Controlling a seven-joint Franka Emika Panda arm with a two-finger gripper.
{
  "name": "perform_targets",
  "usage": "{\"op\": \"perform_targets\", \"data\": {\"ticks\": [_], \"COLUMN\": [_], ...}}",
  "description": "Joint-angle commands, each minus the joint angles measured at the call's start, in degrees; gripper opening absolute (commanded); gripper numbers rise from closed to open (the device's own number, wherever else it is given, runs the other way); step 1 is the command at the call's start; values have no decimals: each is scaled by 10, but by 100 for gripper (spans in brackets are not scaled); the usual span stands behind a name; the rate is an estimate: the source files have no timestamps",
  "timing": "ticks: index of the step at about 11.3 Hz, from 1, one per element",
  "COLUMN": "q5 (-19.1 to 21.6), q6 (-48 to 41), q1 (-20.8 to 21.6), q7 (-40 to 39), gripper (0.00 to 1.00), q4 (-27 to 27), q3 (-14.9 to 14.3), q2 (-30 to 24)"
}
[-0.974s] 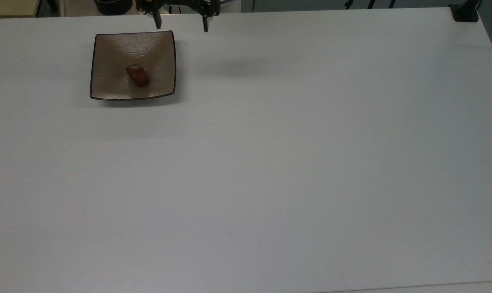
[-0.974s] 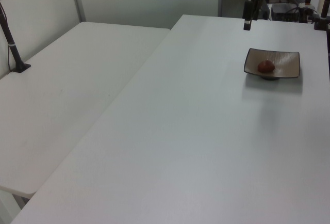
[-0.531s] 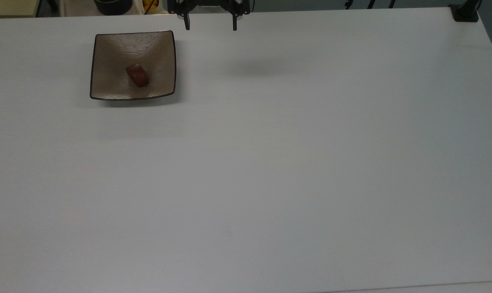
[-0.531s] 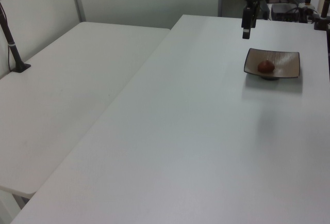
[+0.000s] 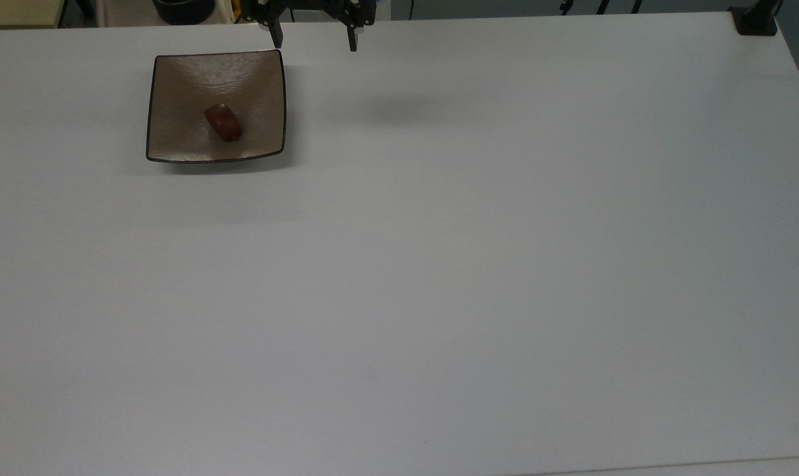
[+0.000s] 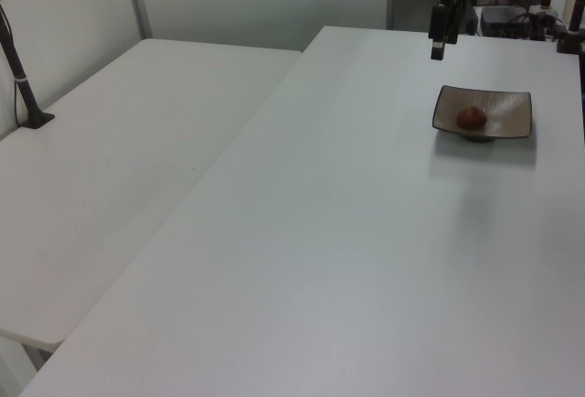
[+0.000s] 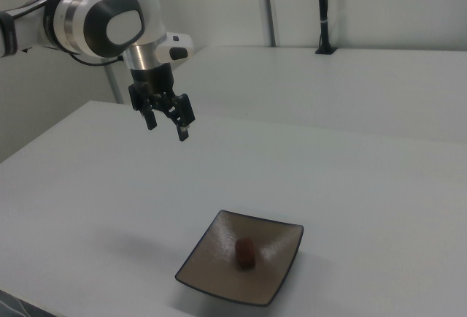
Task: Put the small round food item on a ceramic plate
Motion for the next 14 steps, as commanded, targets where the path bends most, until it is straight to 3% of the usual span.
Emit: {"op": "perform_targets", "data": {"ticks": [1, 9, 14], "q5": [21, 20, -20], "q6": [11, 10, 11], "q1": [15, 14, 18], "q7": [-2, -7, -10], "gripper": [100, 100, 100], "q4": [-12, -13, -13], "q3": [-12, -17, -17], "q2": [-10, -8, -11]}}
